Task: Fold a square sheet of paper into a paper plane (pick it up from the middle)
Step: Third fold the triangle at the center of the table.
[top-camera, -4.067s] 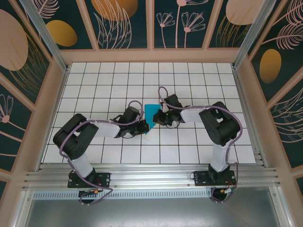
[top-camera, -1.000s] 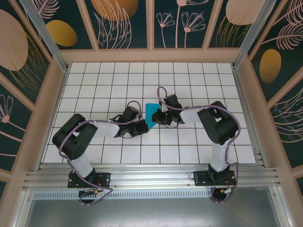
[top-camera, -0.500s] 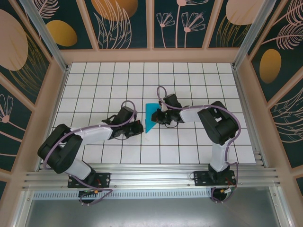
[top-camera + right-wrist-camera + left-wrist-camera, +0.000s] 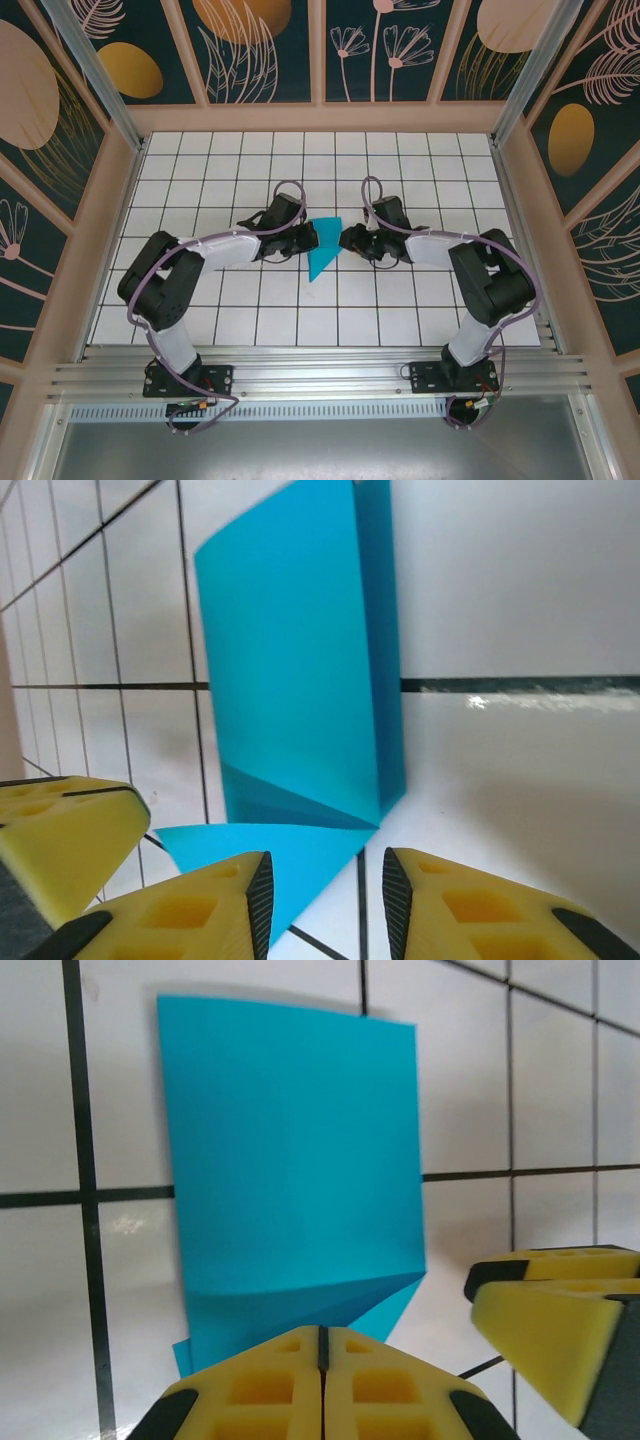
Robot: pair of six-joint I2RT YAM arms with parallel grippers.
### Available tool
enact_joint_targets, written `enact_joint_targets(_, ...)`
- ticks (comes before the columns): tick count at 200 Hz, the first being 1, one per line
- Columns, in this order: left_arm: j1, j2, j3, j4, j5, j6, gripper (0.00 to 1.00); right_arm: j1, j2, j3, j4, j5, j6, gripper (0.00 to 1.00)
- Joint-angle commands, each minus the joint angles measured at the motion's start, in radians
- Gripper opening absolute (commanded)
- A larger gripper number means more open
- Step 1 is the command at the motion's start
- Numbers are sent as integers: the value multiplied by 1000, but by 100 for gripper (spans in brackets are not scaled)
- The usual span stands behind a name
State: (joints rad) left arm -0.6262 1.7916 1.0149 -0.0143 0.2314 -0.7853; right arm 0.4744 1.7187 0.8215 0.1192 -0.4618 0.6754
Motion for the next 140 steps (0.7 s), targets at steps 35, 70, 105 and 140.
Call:
enact_joint_targets(35, 3, 41, -1, -27, 7, 41, 6, 0, 82, 2, 68, -69, 18, 38)
enact_joint_targets(70, 3, 53, -13, -33, -21, 45, 6, 1, 92, 2, 94, -85, 24, 38)
enact_joint_targets(105, 2, 63, -16, -29, -29, 50, 6, 3, 94, 1, 128, -120, 26, 38)
enact_joint_targets(140, 3, 68, -18, -23, -25, 53, 6, 12, 94, 9, 144, -150, 10, 37)
